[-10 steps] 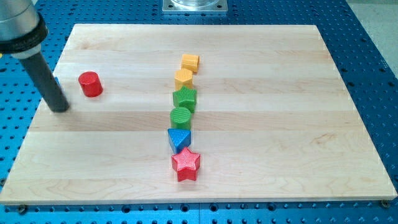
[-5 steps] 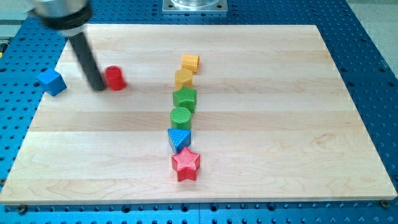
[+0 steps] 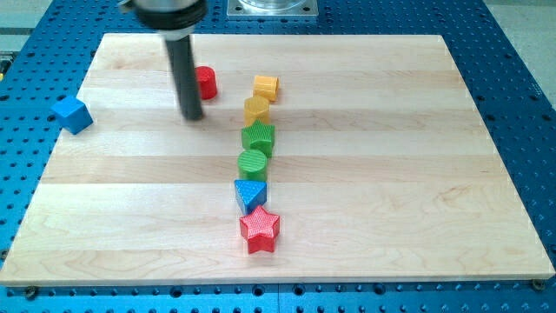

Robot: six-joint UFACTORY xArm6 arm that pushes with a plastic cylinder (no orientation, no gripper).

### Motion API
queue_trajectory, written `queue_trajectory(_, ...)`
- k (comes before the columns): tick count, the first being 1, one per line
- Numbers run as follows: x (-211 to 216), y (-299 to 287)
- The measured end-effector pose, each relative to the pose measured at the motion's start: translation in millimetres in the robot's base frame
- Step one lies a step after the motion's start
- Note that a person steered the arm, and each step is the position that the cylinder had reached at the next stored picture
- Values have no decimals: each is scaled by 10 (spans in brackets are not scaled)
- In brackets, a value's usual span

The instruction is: Push the red circle to the top of the yellow heart

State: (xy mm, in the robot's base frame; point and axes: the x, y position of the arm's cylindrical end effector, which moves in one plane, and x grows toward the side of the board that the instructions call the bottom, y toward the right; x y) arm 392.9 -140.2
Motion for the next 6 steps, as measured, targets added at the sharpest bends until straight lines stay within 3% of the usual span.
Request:
queue_trajectory(1, -673, 212)
queue_trajectory(2, -998, 799)
queue_trajectory(3, -1129, 185)
queue_trajectory(4, -1633, 222)
queue_trajectory(6, -1467, 531)
